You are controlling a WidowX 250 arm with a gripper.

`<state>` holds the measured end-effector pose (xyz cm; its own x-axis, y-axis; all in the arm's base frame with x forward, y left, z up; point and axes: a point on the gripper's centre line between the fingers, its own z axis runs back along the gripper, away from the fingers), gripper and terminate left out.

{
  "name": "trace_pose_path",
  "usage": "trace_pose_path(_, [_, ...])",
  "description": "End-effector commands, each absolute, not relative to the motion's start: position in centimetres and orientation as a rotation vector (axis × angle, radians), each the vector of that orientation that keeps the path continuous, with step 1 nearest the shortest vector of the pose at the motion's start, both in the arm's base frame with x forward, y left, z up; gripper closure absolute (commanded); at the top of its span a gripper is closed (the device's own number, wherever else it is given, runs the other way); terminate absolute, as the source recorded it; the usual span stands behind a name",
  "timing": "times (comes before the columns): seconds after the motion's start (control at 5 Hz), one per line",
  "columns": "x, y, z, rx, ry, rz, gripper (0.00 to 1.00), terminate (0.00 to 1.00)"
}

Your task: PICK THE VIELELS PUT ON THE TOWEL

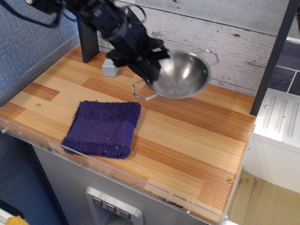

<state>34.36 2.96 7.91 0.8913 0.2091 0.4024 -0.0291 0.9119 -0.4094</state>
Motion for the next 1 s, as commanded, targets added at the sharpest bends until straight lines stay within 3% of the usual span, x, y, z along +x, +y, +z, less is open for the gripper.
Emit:
trace_pose_path(0.0, [31.6,7.3,12.2,-0.257,-0.389,0.041,1.00,0.00])
trace_pose_path(0.4, [28.0,10.9,10.7,-0.178,-0.304,0.173,1.00,0.00])
trace_pose_path(0.8, [25.9,11.5,8.2,-0.228,-0.229,0.260,1.00,0.00])
